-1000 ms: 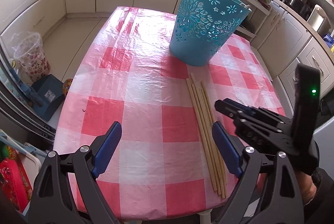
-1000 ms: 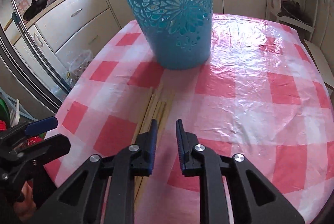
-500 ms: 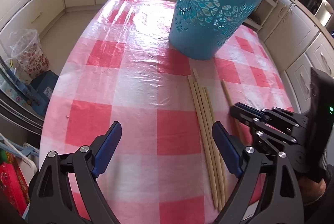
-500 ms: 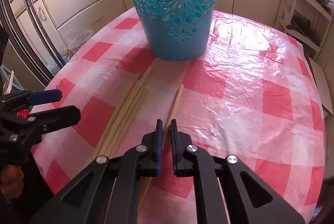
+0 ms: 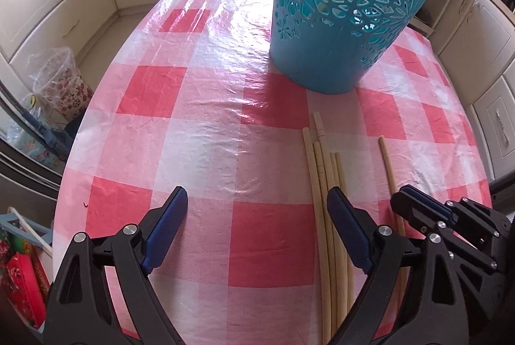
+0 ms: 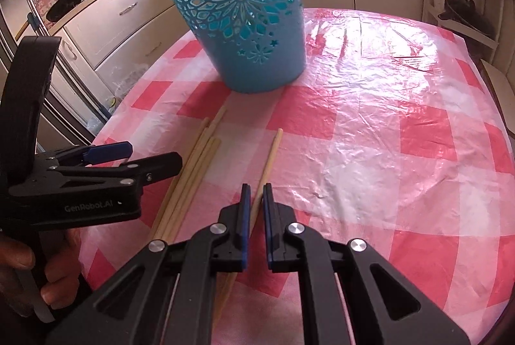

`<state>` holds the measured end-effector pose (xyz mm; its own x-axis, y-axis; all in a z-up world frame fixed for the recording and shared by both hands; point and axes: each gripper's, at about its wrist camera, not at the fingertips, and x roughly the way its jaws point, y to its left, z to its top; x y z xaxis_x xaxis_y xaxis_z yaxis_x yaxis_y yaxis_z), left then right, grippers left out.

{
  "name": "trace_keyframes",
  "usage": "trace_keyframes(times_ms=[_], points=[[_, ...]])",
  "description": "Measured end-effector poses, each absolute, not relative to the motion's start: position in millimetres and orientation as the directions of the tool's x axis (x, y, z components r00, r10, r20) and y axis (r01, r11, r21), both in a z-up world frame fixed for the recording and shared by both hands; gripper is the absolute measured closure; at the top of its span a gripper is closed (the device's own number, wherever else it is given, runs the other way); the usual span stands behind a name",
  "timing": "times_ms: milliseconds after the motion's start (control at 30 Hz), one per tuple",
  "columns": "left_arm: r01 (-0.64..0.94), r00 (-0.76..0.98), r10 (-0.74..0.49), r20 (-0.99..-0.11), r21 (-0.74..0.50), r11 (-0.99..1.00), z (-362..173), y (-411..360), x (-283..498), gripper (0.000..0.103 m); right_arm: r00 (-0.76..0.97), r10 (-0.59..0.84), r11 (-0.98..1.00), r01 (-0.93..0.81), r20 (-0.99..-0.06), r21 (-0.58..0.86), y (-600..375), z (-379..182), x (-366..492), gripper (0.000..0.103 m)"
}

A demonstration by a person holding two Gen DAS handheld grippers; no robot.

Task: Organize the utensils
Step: 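Lower the left gripper onto the stick bundle and close on one stick, then lift the stick with the left gripper over the basket and open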

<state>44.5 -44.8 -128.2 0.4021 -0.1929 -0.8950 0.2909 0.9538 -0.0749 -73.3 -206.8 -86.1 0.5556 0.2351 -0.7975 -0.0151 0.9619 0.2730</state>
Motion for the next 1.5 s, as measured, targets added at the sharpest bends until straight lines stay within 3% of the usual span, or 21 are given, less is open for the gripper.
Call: trace_keyframes(times_ms=[600,800,900,1000,1067,1133,1167,1367,1500], points=[[0.297,0.466,-0.085,-0.881,0.066,0.953,-124.2,-55.9,39.7,0.019,0.558,0.247,0.954,0.002,-0.792,0.299,-215.3,-84.0,-74.2,0.094],[0.311,0.467,-0.079,-0.881,0.080,0.947,-127.8,-59.5,41.2,0.023,0.563,0.247,0.954,0.003,-0.789,0.301,-216.9,-84.3,-74.3,0.094],[0.330,0.470,-0.089,-0.878,0.081,0.940,-126.7,-64.5,41.0,0.033,0.569,0.252,0.952,-0.001,-0.783,0.306,-216.6,-84.1,-73.1,0.085],[0.373,0.466,-0.125,-0.876,0.066,0.926,-124.2,-73.1,38.5,0.056,0.580,0.239,0.958,-0.010,-0.779,0.286,-212.1,-83.3,-71.3,0.082],[0.407,0.458,-0.152,-0.876,0.055,0.912,-124.4,-78.7,37.4,0.080,0.581,0.211,0.970,-0.022,-0.786,0.244,-206.8,-82.8,-70.3,0.085],[0.441,0.449,-0.173,-0.877,0.049,0.896,-124.2,-83.8,34.1,0.092,0.581,0.164,0.983,-0.033,-0.797,0.179,-201.6,-82.2,-70.1,0.095],[0.450,0.440,-0.185,-0.879,0.037,0.892,-123.9,-84.6,33.4,0.096,0.580,0.148,0.987,-0.037,-0.801,0.156,-199.9,-82.1,-70.2,0.095],[0.431,0.364,-0.248,-0.898,-0.074,0.899,-122.7,-72.1,37.3,0.096,0.568,0.160,0.983,-0.019,-0.807,0.182,-204.7,-82.8,-70.2,0.095],[0.458,0.355,-0.223,-0.908,-0.039,0.888,-122.5,-76.0,37.5,0.096,0.571,0.142,0.988,-0.031,-0.809,0.152,-200.0,-82.6,-68.6,0.095]])
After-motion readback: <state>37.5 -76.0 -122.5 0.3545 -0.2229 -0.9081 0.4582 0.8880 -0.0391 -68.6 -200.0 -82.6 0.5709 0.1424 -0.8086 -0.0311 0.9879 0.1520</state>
